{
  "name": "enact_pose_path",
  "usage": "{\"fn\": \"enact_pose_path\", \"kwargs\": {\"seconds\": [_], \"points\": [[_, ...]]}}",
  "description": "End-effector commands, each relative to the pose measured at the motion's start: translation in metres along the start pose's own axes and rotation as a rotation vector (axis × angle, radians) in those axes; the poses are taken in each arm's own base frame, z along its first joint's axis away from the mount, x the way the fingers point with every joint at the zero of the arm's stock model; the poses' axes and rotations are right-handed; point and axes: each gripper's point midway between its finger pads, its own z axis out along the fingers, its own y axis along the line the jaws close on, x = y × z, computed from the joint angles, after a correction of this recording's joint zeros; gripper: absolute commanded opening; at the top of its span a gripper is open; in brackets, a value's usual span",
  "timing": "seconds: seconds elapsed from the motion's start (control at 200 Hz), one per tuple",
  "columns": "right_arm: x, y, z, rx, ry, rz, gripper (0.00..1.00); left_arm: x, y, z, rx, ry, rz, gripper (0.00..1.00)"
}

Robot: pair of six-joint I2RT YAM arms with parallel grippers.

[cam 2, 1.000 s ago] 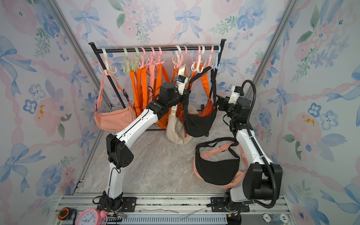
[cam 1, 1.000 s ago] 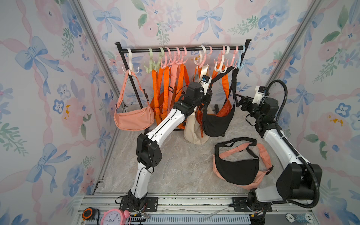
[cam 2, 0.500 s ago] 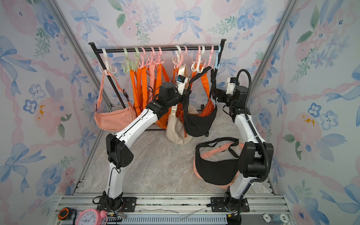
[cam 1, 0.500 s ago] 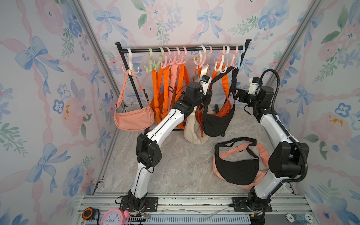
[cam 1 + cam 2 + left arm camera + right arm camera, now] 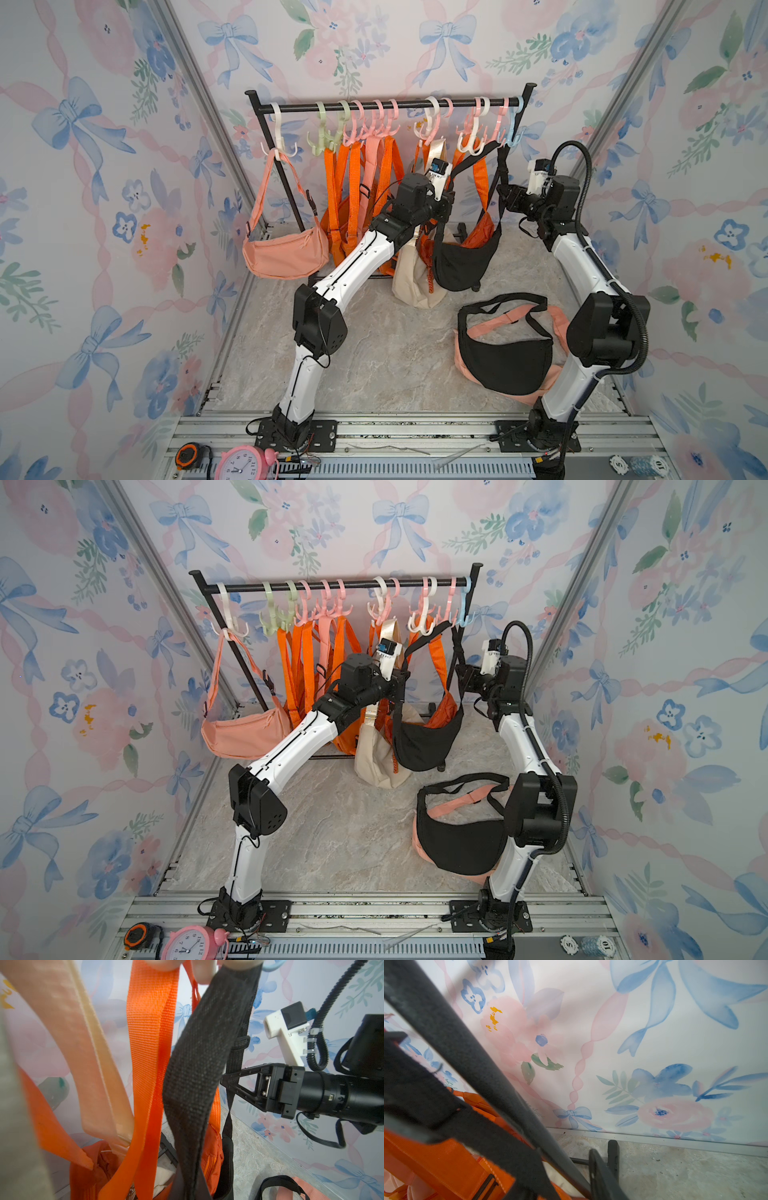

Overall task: Take the bag off the hook
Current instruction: Pick up the bag from the hook.

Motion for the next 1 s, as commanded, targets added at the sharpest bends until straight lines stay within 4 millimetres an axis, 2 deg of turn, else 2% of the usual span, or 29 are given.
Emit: {"fn": "enact_pose_path", "kwargs": {"seconds": [0.0, 0.06, 0.23, 0.425, 0.79, 0.865, 0.885, 0.995], "points": [[-0.006, 0.007, -0.002, -0.018, -0.017, -0.011, 0.13, 0.0, 0.001, 0.007, 0.023, -0.014, -0.025, 0.0], [-0.007, 0.008, -0.004, -0.018, -0.024, -0.009, 0.0, 0.003, 0.0, 0.009, 0.032, -0.007, -0.036, 0.0], [-0.013, 0.015, -0.012, -0.024, -0.042, -0.014, 0.0, 0.008, -0.009, 0.013, 0.05, 0.0, -0.044, 0.0], [-0.023, 0.027, -0.026, -0.041, -0.067, -0.022, 0.0, 0.003, -0.021, 0.015, 0.07, -0.014, -0.039, 0.0], [-0.043, 0.065, -0.052, -0.095, -0.119, -0.051, 0.0, -0.015, -0.034, 0.017, 0.091, -0.054, -0.033, 0.0], [-0.041, 0.066, -0.052, -0.096, -0.115, -0.051, 0.0, -0.021, -0.037, 0.014, 0.095, -0.064, -0.031, 0.0], [-0.051, 0.074, -0.062, -0.103, -0.139, -0.063, 0.0, -0.023, -0.037, 0.013, 0.095, -0.068, -0.031, 0.0], [-0.06, 0.082, -0.071, -0.109, -0.16, -0.07, 0.0, -0.033, -0.04, 0.008, 0.095, -0.087, -0.025, 0.0]]}}
